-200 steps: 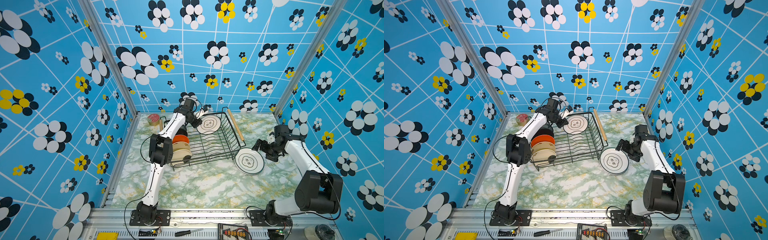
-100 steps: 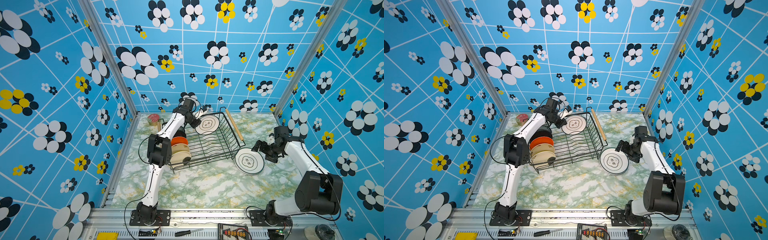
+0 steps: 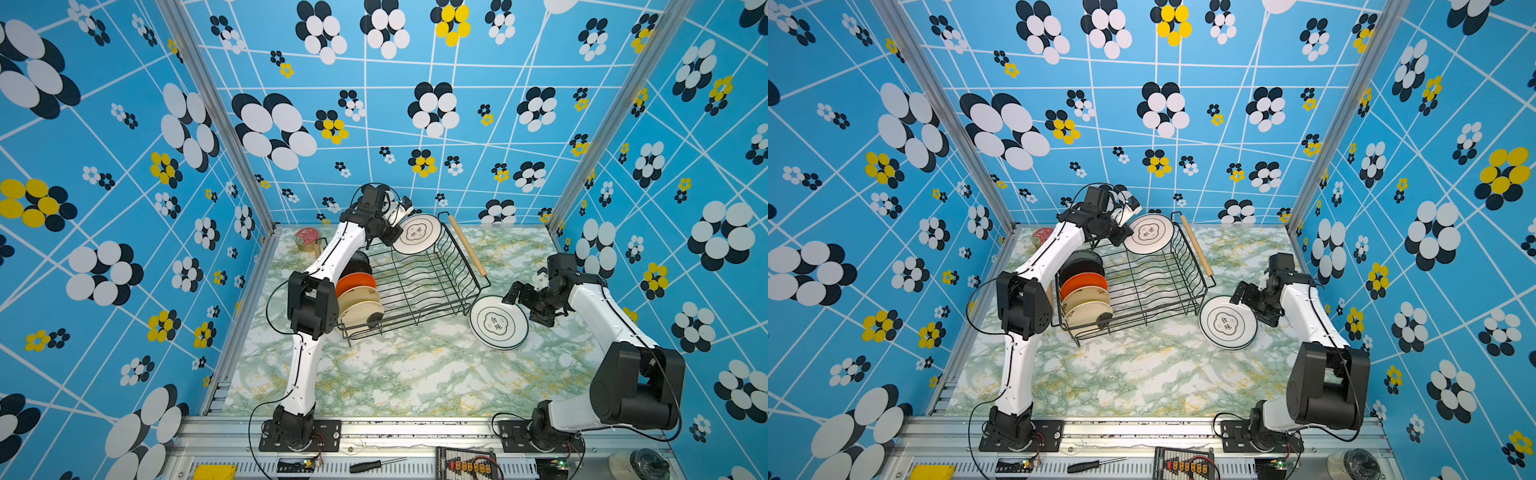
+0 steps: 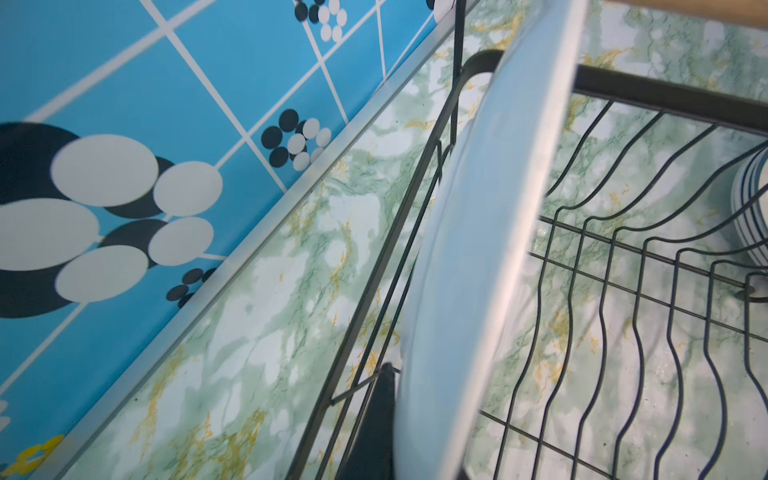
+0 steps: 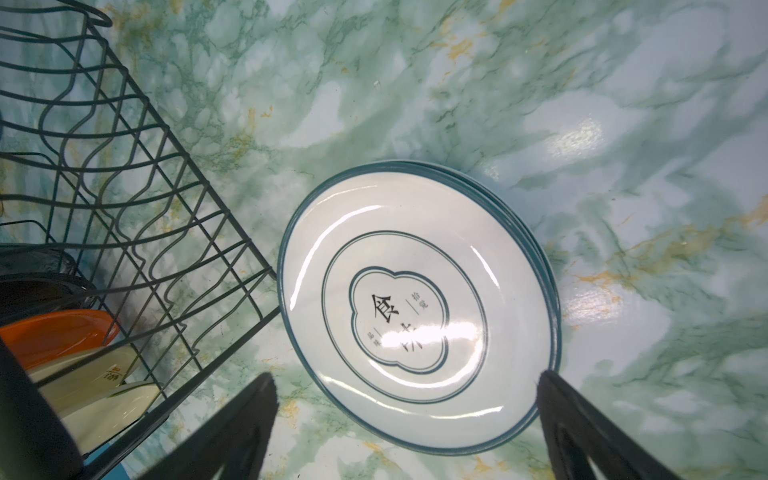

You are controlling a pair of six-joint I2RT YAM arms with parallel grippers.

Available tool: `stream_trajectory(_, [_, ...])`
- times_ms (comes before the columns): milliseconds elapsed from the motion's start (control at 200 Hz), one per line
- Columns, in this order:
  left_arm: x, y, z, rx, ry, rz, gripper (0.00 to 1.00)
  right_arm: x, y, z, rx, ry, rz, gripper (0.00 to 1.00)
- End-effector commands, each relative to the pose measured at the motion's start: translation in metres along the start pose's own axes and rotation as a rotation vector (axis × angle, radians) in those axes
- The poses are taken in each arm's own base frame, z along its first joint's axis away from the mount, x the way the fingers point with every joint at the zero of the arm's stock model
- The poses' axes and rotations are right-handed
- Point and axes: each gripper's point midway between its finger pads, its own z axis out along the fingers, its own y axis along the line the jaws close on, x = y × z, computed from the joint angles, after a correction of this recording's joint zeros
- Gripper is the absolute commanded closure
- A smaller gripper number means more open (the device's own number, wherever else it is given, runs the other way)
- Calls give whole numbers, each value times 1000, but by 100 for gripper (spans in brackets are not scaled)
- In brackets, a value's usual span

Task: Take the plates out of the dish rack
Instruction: 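Lift the white plate up out of the rack with the left gripper, then raise the plate higher with the left gripper while the right gripper approaches it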

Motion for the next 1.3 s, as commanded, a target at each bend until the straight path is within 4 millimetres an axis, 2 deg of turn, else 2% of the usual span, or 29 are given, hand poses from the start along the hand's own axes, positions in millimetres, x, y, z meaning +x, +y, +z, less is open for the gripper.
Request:
stream_trajectory(0, [-27, -4, -23, -9, -67, 31, 100, 1, 6, -5, -28, -16, 2, 1])
stream_trajectory(180, [-35, -5, -38, -27, -91, 14, 100, 1, 8, -7, -36, -24, 1, 1])
stream_trajectory(375, [-50, -3, -71, -82, -128, -69, 100, 1, 9, -14, -37, -53, -10, 1])
stream_trajectory(485, [-54, -1, -95, -132, -129, -167, 100, -5, 13, -25, -48, -92, -26, 1])
stream_trajectory(615, [-59, -12, -125, -134, -143, -331, 100, -16, 24, -47, -80, -175, -55, 1])
stream_trajectory(715, [-61, -21, -148, -110, -173, -525, 100, -25, 43, -72, -157, -250, -84, 1])
stream_trajectory(745, [-57, -24, -145, -89, -167, -583, 100, -27, 51, -79, -191, -276, -91, 1])
stream_trajectory(755, [-61, -27, -153, -83, -184, -593, 100, -28, 53, -81, -204, -282, -92, 1])
stream_trajectory(790, [-64, -32, -161, -57, -206, -647, 100, -31, 63, -90, -257, -309, -99, 1])
stream_trajectory(930, [-72, -55, -177, 54, -266, -826, 100, -35, 105, -117, -487, -339, -107, 1])
stream_trajectory(1105, [-89, -91, -185, 232, -349, -947, 99, -37, 150, -137, -773, -327, -71, 1])
stream_trajectory(1295, [-102, -127, -184, 342, -389, -988, 100, -28, 188, -151, -919, -314, -95, 1])
